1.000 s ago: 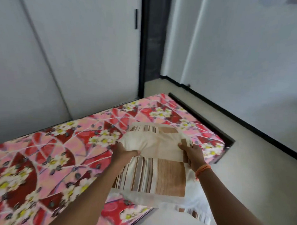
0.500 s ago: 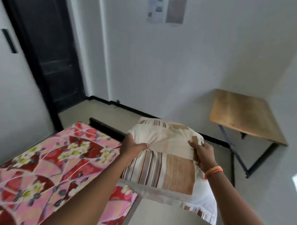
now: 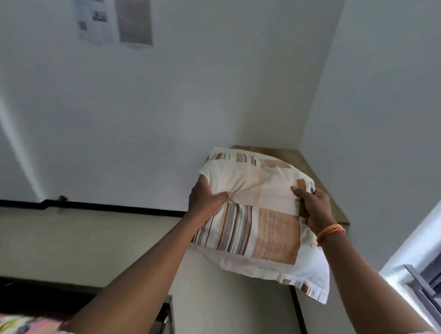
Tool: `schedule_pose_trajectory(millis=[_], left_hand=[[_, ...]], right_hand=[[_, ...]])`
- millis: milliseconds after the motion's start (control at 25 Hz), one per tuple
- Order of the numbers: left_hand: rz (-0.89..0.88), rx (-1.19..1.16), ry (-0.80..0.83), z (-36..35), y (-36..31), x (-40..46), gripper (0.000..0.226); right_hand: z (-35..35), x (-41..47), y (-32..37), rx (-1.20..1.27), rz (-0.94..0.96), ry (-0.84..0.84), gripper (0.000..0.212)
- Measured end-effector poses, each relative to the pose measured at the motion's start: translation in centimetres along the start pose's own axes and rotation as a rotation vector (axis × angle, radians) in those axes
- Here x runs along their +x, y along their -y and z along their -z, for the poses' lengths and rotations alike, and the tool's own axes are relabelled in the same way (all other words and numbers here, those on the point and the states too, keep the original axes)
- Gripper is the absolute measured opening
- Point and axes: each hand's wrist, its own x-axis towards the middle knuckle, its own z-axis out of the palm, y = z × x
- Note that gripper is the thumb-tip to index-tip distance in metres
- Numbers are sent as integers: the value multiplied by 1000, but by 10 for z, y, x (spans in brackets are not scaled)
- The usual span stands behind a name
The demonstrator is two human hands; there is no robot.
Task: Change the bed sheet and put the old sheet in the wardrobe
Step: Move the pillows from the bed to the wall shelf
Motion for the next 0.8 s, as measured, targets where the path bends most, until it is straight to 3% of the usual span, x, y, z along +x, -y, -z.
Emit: schedule_pose_trajectory(millis=[120, 200, 400, 560, 640, 720, 800], left_hand=[[-54, -5, 71, -54, -19, 91, 74], [-67, -19, 104, -99, -23, 140, 70], [-10, -131, 150, -227, -16, 258, 72], [242, -118, 333, -342, 8, 334, 88], [407, 49, 430, -393, 30, 347, 110], [493, 268, 438, -434, 42, 355, 121], [466, 370, 371, -454, 43, 361, 120]], right_hand=[[12, 88, 11, -16, 21, -63, 26], [23, 149, 12, -30, 41, -92, 18], [55, 327, -5, -114, 135, -108, 15], [94, 476, -53, -585, -7, -188, 66], [103, 514, -94, -875, -110, -166, 85], [102, 534, -134, -1114, -110, -19, 92], [95, 547, -165, -1263, -116, 71, 90]])
